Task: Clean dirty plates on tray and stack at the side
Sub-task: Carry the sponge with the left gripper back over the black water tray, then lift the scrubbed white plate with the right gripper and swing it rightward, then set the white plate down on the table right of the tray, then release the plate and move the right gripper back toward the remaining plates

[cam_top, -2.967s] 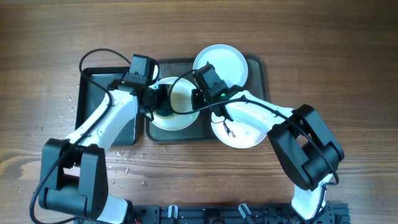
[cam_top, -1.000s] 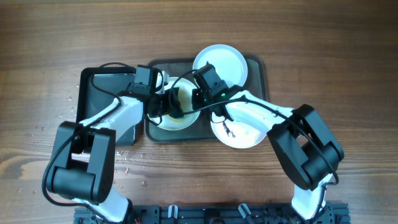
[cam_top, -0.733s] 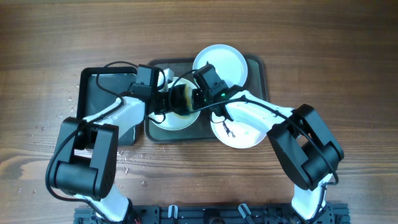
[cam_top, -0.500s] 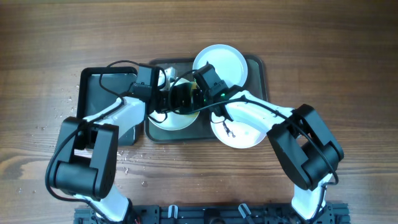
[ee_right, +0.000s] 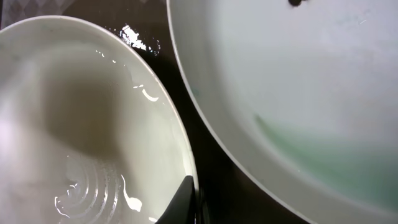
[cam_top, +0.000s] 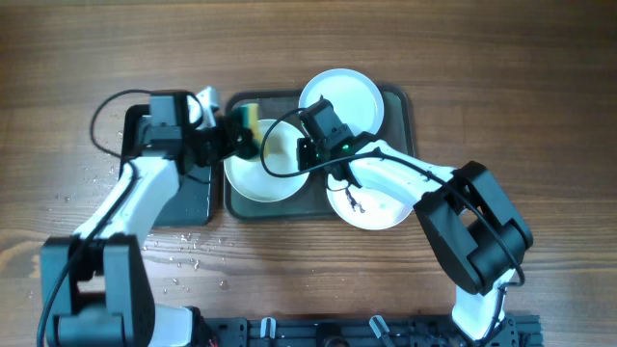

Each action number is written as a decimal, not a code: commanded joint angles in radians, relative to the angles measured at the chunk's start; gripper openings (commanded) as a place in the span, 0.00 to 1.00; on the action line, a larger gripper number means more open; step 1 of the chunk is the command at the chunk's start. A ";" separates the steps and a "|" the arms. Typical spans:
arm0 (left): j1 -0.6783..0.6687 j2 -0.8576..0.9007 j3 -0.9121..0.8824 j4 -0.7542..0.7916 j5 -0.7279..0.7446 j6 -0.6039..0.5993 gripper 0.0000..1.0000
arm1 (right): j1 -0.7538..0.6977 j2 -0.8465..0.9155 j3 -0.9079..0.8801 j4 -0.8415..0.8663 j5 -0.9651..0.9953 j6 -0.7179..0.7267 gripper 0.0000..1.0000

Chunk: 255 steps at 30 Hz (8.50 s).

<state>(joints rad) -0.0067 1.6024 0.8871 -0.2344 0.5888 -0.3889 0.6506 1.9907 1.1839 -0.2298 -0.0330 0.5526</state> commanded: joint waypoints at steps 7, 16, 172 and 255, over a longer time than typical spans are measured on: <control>0.176 -0.203 -0.002 -0.197 -0.347 0.043 0.04 | 0.013 0.013 -0.002 0.010 -0.041 -0.002 0.04; 0.232 -0.200 -0.003 -0.346 -0.547 0.010 0.04 | 0.013 0.008 0.007 0.019 -0.041 -0.002 0.04; 0.234 -0.363 -0.003 -0.382 -0.682 0.019 0.04 | -0.858 -0.111 0.565 -0.783 -0.109 -0.235 0.04; 0.233 -0.278 -0.003 -0.284 -0.563 0.158 0.04 | -0.603 -0.109 -0.093 -0.228 -0.325 -0.609 0.05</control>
<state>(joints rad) 0.2222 1.3197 0.8852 -0.5228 0.0143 -0.2474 0.0113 1.9068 1.1000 -0.4618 -0.3496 -0.0109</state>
